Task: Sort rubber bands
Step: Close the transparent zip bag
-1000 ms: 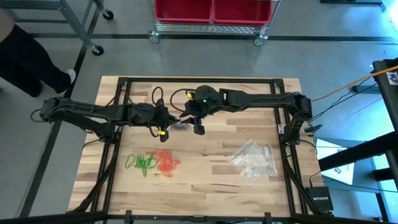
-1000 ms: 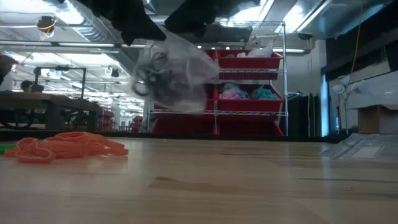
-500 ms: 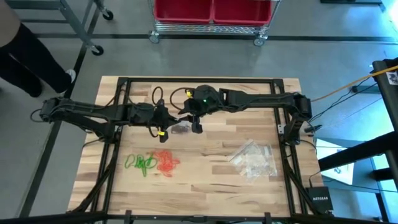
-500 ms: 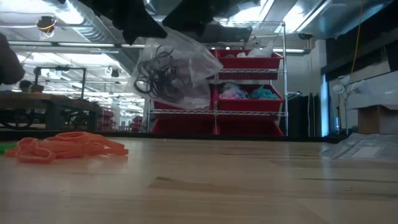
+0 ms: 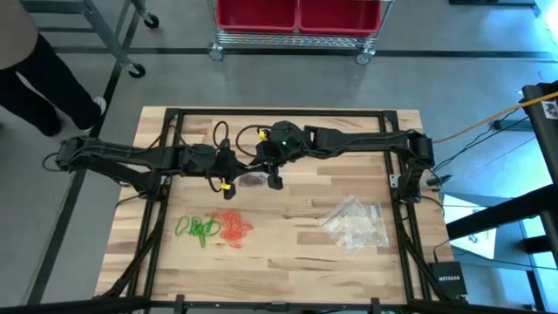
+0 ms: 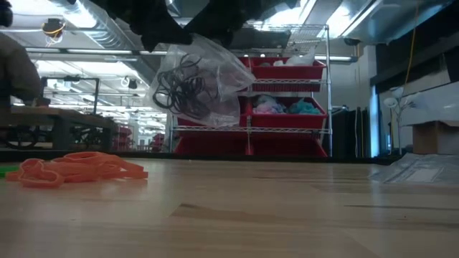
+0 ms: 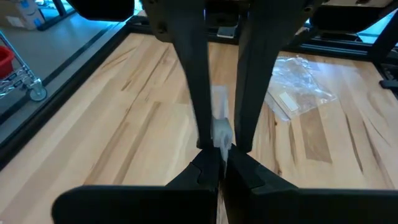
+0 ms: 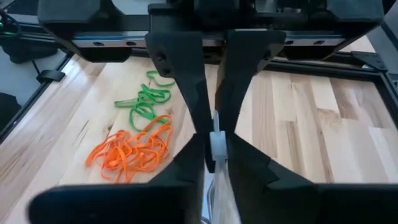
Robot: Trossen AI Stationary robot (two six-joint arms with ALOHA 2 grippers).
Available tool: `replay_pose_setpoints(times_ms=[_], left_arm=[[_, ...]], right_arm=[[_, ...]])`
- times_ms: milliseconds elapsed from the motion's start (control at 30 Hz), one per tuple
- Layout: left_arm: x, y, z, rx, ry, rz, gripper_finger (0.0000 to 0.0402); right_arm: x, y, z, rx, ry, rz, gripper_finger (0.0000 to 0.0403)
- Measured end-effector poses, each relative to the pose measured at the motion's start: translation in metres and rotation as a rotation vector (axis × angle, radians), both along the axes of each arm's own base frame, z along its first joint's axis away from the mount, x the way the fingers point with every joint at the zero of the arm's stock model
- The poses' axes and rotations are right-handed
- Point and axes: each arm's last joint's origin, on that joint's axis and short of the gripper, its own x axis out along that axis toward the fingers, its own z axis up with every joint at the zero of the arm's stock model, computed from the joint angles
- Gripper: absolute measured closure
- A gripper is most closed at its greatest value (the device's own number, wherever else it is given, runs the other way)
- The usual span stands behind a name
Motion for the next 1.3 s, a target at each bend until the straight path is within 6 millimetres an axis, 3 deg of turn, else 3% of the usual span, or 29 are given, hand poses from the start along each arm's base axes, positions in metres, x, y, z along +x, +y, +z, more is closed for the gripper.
replay_pose_setpoints(times_ms=[233,1033,1167,1300], left_arm=[[-0.002,0.0,0.002,0.019,-0.001,-0.011,0.0401],[-0.005,0.001,0.008,0.003,-0.041,0.004,0.04],[-0.007,0.006,0.004,-0.055,-0.013,0.053,0.0382],[-0.008,0.007,0.002,-0.136,-0.004,0.055,0.0335]], right_arm=[[-0.002,0.0,-0.001,-0.004,0.029,0.004,0.0393],[-0.003,0.0,-0.02,-0.004,0.154,-0.01,0.0398],[-0.002,0.0,-0.021,-0.005,0.157,-0.01,0.0396],[-0.002,0.0,-0.021,-0.005,0.154,-0.01,0.0396]])
